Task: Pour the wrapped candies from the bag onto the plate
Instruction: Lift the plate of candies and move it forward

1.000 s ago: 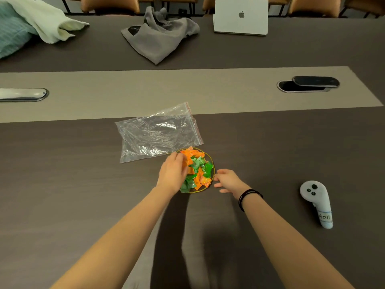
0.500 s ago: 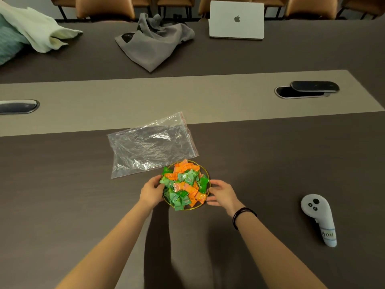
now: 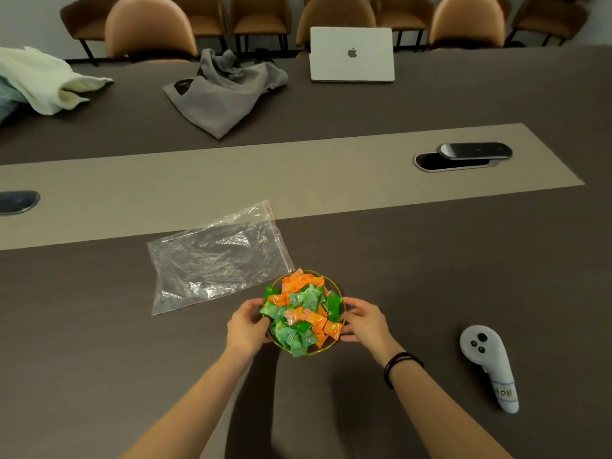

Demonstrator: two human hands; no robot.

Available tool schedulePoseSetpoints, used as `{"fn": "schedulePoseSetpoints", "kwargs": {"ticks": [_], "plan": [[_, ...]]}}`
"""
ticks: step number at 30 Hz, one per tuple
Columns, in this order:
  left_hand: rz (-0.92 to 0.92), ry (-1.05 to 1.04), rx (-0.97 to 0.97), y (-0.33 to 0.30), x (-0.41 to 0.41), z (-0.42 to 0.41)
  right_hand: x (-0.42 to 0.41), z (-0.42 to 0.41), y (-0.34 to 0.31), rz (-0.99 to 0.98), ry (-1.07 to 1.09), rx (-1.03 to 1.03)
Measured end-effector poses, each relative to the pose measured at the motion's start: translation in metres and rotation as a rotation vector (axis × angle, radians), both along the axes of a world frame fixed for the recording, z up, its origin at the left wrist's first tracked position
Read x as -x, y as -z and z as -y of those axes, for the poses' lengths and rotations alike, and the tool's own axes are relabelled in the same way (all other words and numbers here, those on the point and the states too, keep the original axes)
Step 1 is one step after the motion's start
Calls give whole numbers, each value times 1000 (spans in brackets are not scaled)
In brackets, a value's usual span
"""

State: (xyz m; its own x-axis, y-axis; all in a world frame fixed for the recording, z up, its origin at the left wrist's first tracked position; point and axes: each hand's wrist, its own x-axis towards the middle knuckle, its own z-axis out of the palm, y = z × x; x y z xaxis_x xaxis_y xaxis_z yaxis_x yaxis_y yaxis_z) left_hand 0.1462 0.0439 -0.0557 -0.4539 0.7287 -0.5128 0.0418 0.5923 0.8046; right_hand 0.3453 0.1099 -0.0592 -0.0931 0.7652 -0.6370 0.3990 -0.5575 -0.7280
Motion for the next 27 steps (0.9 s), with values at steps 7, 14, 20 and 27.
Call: {"fn": "schedulePoseSetpoints", "kwargs": {"ticks": [7,14,20,27], "plan": [[-7,-7,-67,-29,-36,-86,-34,-79,-28,-59,40,-75],[6,-142,-136,-39,-40,-216,-23,-208,-38,-107,114,-139],[9,-211,-165,-18,-21,-316,4,-311,-22,-205,103,-119],[-66,-198,-136,25,5,-383,27,-377,16,-216,119,-40]]}}
